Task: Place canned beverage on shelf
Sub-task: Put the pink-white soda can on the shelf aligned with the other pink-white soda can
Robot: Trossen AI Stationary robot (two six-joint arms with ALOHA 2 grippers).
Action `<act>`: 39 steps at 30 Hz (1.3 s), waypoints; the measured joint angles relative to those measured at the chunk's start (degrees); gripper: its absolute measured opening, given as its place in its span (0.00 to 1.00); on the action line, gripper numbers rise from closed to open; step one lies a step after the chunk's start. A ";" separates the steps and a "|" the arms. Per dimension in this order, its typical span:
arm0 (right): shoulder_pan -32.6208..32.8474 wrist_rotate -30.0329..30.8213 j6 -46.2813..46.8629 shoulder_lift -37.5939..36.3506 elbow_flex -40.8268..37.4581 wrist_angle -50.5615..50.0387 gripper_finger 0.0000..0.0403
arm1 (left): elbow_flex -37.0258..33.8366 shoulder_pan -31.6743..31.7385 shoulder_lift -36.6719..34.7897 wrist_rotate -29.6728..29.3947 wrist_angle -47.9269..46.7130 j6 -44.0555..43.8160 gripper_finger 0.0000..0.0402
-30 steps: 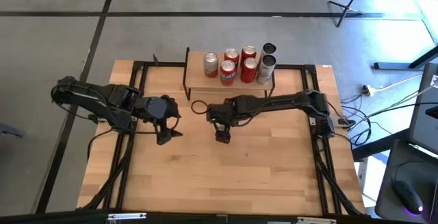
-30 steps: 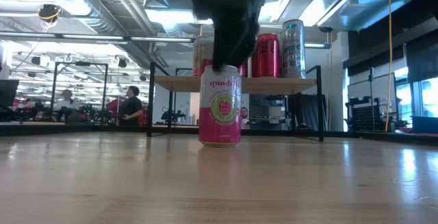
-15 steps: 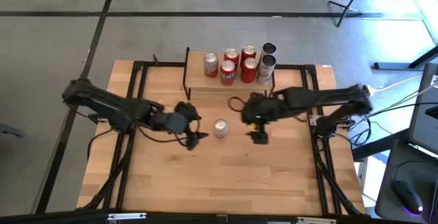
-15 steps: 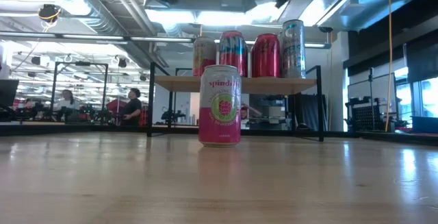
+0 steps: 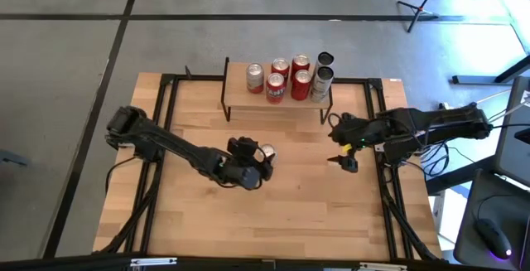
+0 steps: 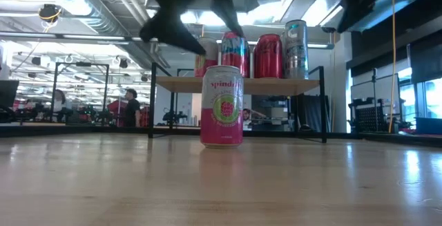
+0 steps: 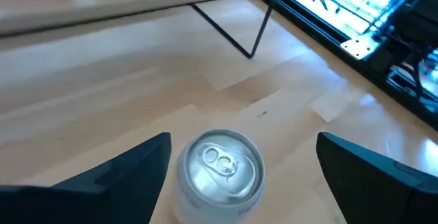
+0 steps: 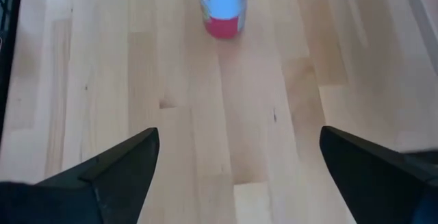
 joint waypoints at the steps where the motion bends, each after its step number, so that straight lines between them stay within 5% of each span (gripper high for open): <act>1: 0.00 0.02 0.86 -0.99 -0.94 0.08 0.97 | 0.00 0.22 1.10 -0.19 1.12 -0.51 0.88; 14: 0.00 -0.07 3.99 -6.81 -5.24 -1.65 0.97 | 0.00 1.51 7.47 -3.93 5.32 -1.14 0.88; 31: 0.00 0.46 3.77 -6.77 -5.24 -1.24 0.97 | 0.00 2.15 7.55 0.07 2.98 -0.31 0.88; 39: 0.00 0.50 3.82 -6.72 -5.24 -0.94 0.97 | -0.04 2.19 13.58 0.31 4.04 -2.56 0.88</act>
